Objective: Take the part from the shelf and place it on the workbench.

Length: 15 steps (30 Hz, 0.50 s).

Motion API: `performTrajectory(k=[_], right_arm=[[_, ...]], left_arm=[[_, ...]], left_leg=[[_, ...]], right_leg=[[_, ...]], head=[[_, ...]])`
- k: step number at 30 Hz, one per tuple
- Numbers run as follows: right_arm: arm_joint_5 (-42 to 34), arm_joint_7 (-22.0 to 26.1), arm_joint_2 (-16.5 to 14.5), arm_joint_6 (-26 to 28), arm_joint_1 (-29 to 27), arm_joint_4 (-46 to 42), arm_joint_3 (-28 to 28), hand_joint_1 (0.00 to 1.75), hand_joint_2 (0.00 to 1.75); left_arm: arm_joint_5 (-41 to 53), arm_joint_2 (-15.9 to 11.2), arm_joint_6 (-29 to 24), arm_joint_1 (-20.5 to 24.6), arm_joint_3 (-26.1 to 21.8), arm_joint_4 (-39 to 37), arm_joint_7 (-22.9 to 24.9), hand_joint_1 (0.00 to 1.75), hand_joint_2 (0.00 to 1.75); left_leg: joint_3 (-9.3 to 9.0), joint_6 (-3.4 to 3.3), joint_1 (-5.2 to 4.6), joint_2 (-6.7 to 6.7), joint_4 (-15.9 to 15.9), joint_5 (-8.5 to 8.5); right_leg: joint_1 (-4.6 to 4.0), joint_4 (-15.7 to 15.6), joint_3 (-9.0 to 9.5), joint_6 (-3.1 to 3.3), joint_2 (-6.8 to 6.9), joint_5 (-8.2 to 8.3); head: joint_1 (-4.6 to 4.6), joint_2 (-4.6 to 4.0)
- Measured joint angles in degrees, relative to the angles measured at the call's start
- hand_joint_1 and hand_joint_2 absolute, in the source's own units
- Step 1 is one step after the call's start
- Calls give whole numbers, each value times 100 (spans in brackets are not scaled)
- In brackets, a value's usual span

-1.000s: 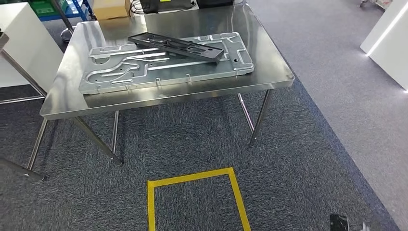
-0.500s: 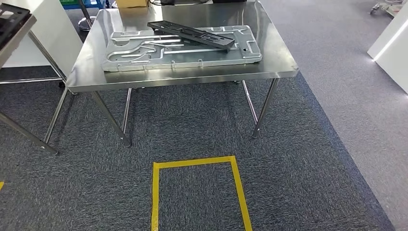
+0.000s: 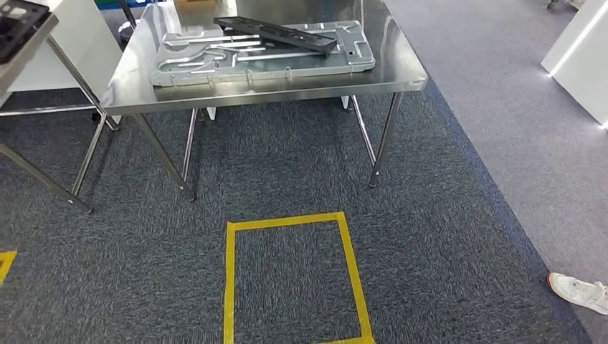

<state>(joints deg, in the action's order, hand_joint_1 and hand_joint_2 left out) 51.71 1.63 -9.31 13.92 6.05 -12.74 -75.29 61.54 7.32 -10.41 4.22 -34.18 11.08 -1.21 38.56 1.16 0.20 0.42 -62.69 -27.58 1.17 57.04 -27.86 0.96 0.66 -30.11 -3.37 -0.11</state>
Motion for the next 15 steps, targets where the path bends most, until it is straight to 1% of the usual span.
performTrajectory(k=[1,2,3,4,5,6,7,9,10,11,12,13,14,15], right_arm=[[72,-104,45,-26,4,35,52,0,175],[162,-214,98,-55,4,78,114,0,175],[261,-322,151,-79,4,123,183,0,175],[351,-410,199,-95,3,164,257,0,131],[415,-472,233,-105,3,192,314,0,87],[450,-504,253,-107,3,207,352,0,44],[462,-513,262,-106,3,214,369,0,0],[465,-515,266,-106,3,218,377,0,0],[459,-518,276,-104,3,228,396,0,0],[427,-524,291,-100,11,245,415,0,0],[439,-590,312,-103,17,272,448,0,0],[460,-674,333,-105,21,299,490,0,0],[501,-776,347,-105,21,319,526,0,0],[575,-884,355,-111,12,332,565,0,0]], left_arm=[[-9,-15,-28,-4,-1,0,-18,0,0],[-16,-36,-54,-7,-2,0,-35,0,0],[-9,-58,-74,-7,-2,0,-48,0,0],[17,-81,-77,-6,-3,0,-32,0,0],[44,-99,-70,-4,-3,0,-12,0,0],[70,-109,-58,-4,-2,0,13,0,0],[85,-114,-47,-3,-2,0,36,0,0],[94,-117,-38,-2,-2,0,55,0,0],[119,-126,-11,-1,1,0,112,0,0],[155,-144,30,2,3,1,211,0,0],[191,-161,76,5,7,1,327,0,0],[218,-179,119,7,9,2,436,0,0],[214,-187,140,2,8,1,501,0,0],[185,-184,142,-3,5,-1,518,0,0]], left_leg=[[79,27,6,0,-325,-325],[136,46,10,0,-681,-578],[149,60,12,-1,-988,-694],[94,63,12,-1,-1171,-653],[19,62,12,-1,-1238,-544],[-54,58,12,-1,-1235,-428],[-105,55,12,-2,-1207,-353],[-138,53,12,-2,-1177,-316],[-250,44,12,-2,-1054,-247],[-548,16,8,-3,-704,-226],[-917,-33,-11,-7,-192,-264],[-1261,-95,-32,-11,303,-302],[-1500,-164,-36,-13,705,-363],[-1533,-224,-40,-6,878,-358]], right_leg=[[-5,2,-90,18,15,74],[-10,6,-186,24,26,148],[-14,13,-290,21,35,226],[-17,23,-395,13,42,302],[-18,33,-477,5,48,358],[-19,40,-533,-1,53,397],[-19,44,-561,-4,55,416],[-19,46,-575,-5,55,424],[-19,51,-607,-11,55,447],[-19,59,-653,-25,53,494],[-22,66,-714,-67,60,583],[-24,67,-774,-119,68,686],[-29,69,-818,-177,74,772],[-27,93,-862,-230,66,772]], head=[[-1,0],[-1,0],[-1,0],[-2,0],[-2,0],[-2,0],[-2,0],[-2,0],[-2,0],[-2,0],[-2,0],[-2,0],[-2,0],[-1,0]])
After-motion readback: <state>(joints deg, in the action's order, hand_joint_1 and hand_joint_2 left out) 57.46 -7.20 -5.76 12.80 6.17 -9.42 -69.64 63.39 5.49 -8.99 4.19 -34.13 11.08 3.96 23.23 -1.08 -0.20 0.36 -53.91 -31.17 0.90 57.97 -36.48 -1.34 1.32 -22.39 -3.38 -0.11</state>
